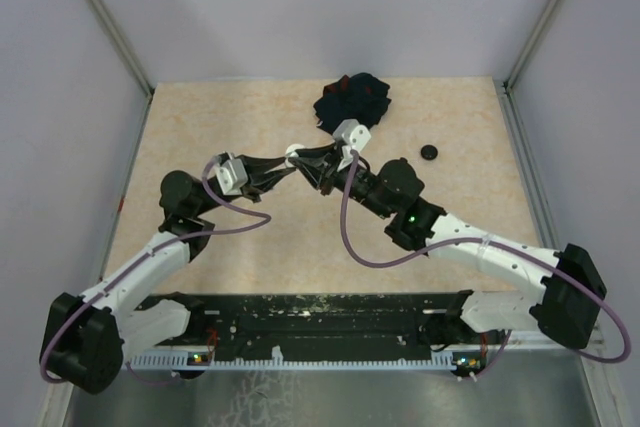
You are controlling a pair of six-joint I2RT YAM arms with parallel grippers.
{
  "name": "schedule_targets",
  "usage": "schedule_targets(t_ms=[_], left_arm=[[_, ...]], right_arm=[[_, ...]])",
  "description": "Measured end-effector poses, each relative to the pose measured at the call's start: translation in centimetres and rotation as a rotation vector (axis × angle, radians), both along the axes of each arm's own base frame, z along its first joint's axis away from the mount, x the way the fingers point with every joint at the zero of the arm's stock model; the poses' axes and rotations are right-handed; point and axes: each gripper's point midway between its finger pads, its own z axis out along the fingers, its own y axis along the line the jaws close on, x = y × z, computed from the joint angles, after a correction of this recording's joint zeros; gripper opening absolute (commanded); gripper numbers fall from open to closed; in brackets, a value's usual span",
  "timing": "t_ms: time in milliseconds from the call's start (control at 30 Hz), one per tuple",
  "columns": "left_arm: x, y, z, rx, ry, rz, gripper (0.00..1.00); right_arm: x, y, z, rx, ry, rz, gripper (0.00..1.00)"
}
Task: Insert the wireless bluetooth earbuds into the charging case
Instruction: Place the earbud in the charging case.
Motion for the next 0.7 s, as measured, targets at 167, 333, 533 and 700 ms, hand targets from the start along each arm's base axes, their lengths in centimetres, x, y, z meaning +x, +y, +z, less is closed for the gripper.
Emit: schedule_targets(t_ms=[167, 333, 533, 700], left_arm=[[-0.3, 0.1, 0.2, -0.006, -0.004, -0.003, 0.0], [-0.4, 0.1, 0.1, -0.008, 0.007, -0.006, 0.0], [-0.5, 0.1, 0.2, -0.014, 0.015, -0.009, 0.0], [-0.5, 0.1, 0.1, -0.019, 0.029, -0.013, 0.0]], right_arm=[[0.3, 1.0, -1.3, -0.021, 0.015, 0.007, 0.11], [0.4, 1.2, -1.2, -0.013, 0.01, 0.007, 0.11], [0.4, 1.1, -1.1, -0.008, 0.004, -0.001, 0.1], [0.7, 1.0, -1.1, -0.011, 0.001, -0.014, 0.1]])
